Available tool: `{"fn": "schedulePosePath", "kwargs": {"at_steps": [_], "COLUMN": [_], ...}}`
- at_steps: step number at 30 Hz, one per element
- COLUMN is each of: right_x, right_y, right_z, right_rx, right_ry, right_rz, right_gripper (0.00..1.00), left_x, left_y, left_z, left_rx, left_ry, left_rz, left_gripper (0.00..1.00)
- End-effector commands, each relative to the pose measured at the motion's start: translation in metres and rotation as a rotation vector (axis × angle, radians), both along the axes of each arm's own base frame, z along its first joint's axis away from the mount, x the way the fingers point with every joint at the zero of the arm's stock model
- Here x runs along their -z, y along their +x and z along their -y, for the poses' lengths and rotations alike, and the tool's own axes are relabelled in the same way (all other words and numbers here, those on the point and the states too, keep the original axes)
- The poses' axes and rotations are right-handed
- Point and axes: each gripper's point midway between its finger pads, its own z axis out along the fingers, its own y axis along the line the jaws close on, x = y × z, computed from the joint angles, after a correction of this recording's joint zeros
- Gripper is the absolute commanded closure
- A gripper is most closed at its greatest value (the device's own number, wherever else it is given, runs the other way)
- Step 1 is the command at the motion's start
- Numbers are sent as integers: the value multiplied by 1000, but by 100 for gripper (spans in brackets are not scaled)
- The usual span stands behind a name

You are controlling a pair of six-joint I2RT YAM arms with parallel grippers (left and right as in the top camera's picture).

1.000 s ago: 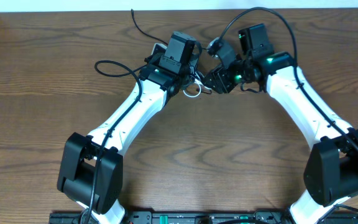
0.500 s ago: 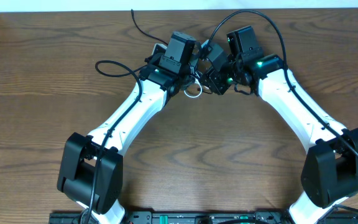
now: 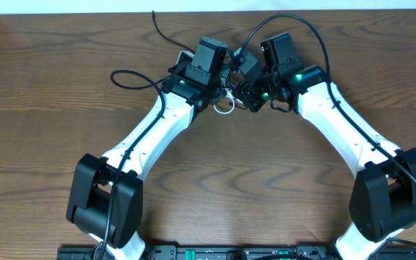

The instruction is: Untangle cables

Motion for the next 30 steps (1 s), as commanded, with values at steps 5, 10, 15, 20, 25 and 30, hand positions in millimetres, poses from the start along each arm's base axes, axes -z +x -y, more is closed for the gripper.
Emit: {"fn": "schedulePosePath", "kwargs": {"at_steps": [5, 10, 15, 20, 25, 30], "right_x": [-12, -57, -110, -133, -118, -93], "right_y": [7, 12, 13, 22, 33, 32], "right_z": [7, 28, 57, 104, 161, 214], "right_rx": [143, 238, 332, 548, 832, 1048], "right_ry": [70, 144, 222, 289, 259, 141], "right_rz": [-52, -5, 77, 64, 7, -26], "right_gripper": [99, 99, 99, 99, 99, 99], "left_x": [8, 19, 23, 26, 28, 29], "left_y": [0, -10, -17, -21, -24, -26], "left_z": [-29, -62, -72, -74, -75, -76], "left_rx": [-100, -186, -202, -200, -185, -184], "left_ry": [121, 277, 328, 340, 357, 363], "left_rz": [-14, -54, -80, -98, -110, -118], "left_gripper": [92, 92, 93, 93, 93, 93]}}
